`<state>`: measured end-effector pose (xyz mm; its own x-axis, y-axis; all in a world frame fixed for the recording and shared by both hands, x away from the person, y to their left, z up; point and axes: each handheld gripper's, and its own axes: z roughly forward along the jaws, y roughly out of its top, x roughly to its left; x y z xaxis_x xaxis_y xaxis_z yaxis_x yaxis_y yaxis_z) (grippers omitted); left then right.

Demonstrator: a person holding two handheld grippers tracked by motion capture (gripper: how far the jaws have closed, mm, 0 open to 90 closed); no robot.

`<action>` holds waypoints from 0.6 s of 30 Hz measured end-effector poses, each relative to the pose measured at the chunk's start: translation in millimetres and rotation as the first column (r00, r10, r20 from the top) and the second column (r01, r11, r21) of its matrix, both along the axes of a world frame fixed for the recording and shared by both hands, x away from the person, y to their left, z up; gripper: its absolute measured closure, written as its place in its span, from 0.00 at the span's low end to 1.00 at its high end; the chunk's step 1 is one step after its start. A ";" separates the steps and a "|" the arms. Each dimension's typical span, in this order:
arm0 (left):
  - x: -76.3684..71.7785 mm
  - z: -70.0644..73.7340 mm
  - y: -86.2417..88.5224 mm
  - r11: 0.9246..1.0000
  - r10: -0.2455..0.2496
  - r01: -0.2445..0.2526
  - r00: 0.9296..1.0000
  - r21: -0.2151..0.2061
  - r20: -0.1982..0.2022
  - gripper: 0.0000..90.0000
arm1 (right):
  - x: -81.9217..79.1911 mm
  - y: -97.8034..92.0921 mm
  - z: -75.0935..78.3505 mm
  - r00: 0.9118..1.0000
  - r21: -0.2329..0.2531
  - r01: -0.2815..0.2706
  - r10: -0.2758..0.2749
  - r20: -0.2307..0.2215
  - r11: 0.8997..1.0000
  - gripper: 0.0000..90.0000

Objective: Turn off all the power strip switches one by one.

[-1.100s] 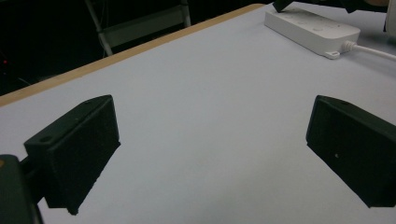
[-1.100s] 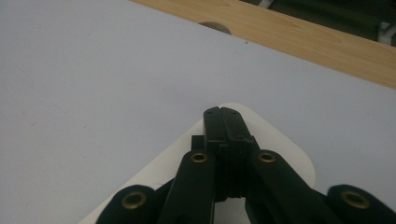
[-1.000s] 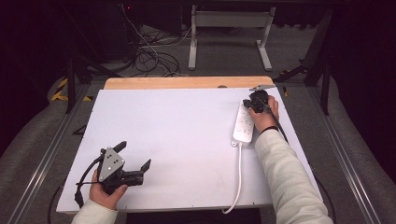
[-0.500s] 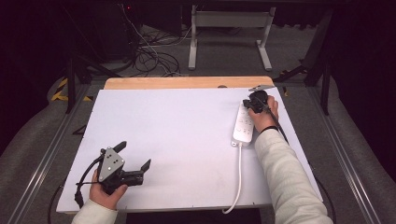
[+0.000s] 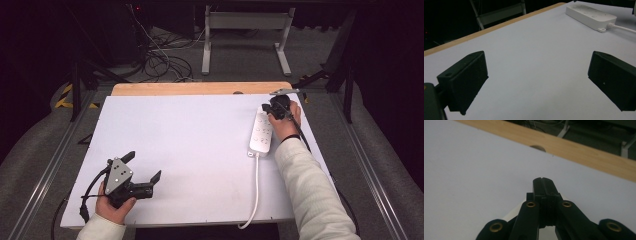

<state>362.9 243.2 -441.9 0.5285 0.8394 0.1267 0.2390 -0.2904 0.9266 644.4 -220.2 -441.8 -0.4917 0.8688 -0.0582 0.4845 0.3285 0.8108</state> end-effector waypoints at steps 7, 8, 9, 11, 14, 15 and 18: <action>-1.5 0.7 -2.1 1.000 0.001 -0.001 1.000 0.006 0.007 0.03 | -14.0 3.7 17.2 0.999 0.023 -0.034 0.034 0.022 0.999 1.00; -1.4 0.7 -2.1 1.000 0.001 -0.001 1.000 0.007 0.007 0.03 | -15.7 4.1 19.1 0.999 0.023 -0.038 0.037 0.027 0.999 1.00; -1.2 0.6 -2.1 1.000 0.002 -0.002 1.000 0.006 0.006 0.03 | -17.5 4.4 21.1 0.999 0.024 -0.042 0.041 0.032 0.999 1.00; -0.9 0.6 -1.8 1.000 0.003 -0.003 1.000 0.005 0.008 0.03 | -20.9 5.0 25.1 0.998 0.026 -0.053 0.052 0.041 0.998 1.00; -0.9 0.5 -1.6 1.000 0.002 -0.002 1.000 0.007 0.007 0.03 | -25.0 2.8 30.8 0.997 0.043 -0.055 0.053 0.047 0.998 0.98; -0.9 0.5 -1.7 1.000 0.003 -0.003 1.000 0.006 0.007 0.03 | -26.0 2.1 32.4 0.997 0.063 -0.058 0.055 0.050 0.996 0.89; -0.6 0.8 -1.9 1.000 0.001 -0.001 1.000 0.004 0.005 0.03 | -29.7 1.7 37.4 0.994 0.085 -0.076 0.069 0.081 0.994 0.77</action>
